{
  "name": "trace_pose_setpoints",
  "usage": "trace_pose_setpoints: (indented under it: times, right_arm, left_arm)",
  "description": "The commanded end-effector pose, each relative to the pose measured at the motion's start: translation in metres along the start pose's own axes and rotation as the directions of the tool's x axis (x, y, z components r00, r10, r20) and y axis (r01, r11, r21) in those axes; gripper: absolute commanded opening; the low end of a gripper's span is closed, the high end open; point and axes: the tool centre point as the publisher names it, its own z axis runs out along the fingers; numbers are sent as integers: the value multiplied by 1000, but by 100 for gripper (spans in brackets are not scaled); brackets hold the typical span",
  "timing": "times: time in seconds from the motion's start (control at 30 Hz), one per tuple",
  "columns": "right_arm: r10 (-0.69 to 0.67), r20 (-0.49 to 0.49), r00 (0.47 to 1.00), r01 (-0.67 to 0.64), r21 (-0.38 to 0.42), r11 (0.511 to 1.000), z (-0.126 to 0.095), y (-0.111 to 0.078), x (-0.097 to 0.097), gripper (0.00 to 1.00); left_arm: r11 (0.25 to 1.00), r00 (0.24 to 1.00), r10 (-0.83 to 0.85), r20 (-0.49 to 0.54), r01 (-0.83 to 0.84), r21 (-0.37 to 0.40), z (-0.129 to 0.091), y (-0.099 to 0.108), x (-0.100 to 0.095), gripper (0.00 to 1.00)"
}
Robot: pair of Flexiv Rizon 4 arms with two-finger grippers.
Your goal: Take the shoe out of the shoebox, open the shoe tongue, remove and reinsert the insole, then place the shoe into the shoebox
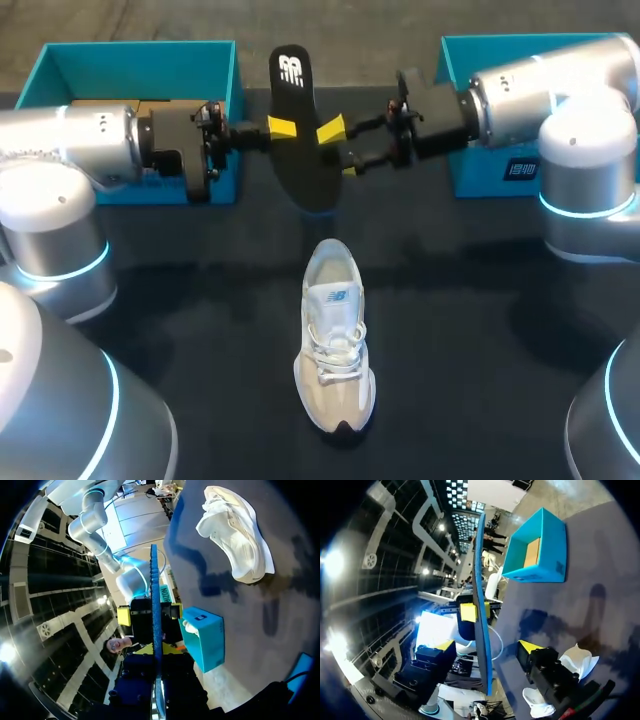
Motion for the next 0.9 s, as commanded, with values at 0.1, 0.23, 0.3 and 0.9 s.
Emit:
trace_pose_setpoints:
  times: [0.1, 0.23, 0.3, 0.9]
  right_arm:
    - [-6, -2, 1000, 6, 21, 1000, 7, 7, -2, 73]
    - [-4, -8, 1000, 4, 24, 1000, 8, 6, -4, 57]
    - [-2, -10, 1000, 2, 27, 1000, 9, 4, -5, 47]
    - [-3, -32, 999, 4, 41, 999, 10, -4, -9, 39]
  left_arm:
    - [1000, 1000, 0, -6, 0, -5, 7, -3, 2, 0]
    - [1000, 1000, 8, -6, -8, -13, 8, -3, 1, 0]
    - [1000, 1000, 11, -6, -11, -15, 9, -2, 0, 0]
    - [999, 1000, 21, -17, -22, -33, 12, -5, 2, 0]
